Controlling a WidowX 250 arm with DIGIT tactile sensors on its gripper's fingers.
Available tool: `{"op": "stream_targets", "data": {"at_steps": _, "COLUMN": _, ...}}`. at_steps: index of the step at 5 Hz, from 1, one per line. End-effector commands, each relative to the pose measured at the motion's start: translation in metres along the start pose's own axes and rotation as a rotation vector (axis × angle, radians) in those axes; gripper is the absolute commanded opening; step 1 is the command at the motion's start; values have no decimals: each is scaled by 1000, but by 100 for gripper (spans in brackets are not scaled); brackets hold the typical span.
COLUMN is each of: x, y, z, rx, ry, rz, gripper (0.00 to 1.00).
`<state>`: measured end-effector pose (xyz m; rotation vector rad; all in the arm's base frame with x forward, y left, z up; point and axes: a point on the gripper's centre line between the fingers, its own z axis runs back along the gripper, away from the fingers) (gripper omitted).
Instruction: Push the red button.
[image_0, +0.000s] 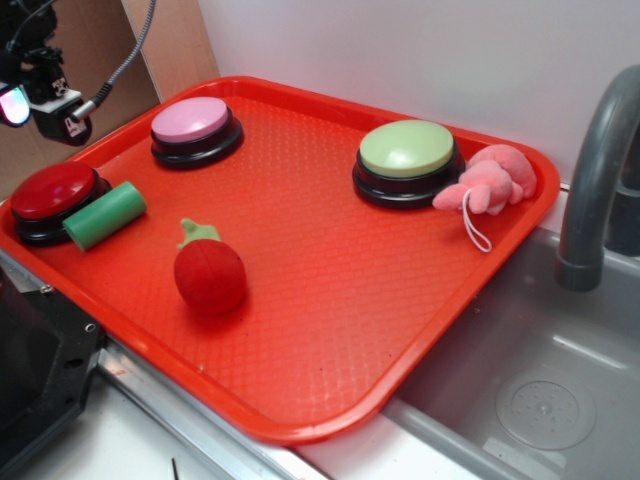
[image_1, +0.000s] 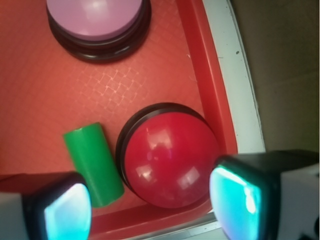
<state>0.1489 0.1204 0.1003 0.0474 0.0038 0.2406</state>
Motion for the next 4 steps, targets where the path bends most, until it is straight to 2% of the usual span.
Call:
{"op": "stream_targets", "data": {"at_steps": 1, "x": 13, "y": 2, "z": 25, "rx": 18, "ry": -78, "rz": -2, "gripper": 100}}
{"op": "stream_targets", "data": {"at_steps": 2, "x": 14, "y": 1, "z": 28, "rx": 25, "ry": -74, "rz": -2, "gripper": 100}}
{"op": "stream_targets", "data": {"at_steps": 3, "x": 14, "y": -2, "z": 30, "rx": 69, "ry": -52, "rz": 15, "gripper": 100}}
{"op": "stream_targets", "data": {"at_steps": 4, "x": 13, "y": -3, "z": 32, "rx": 56, "ry": -72, "rz": 8, "gripper": 100}}
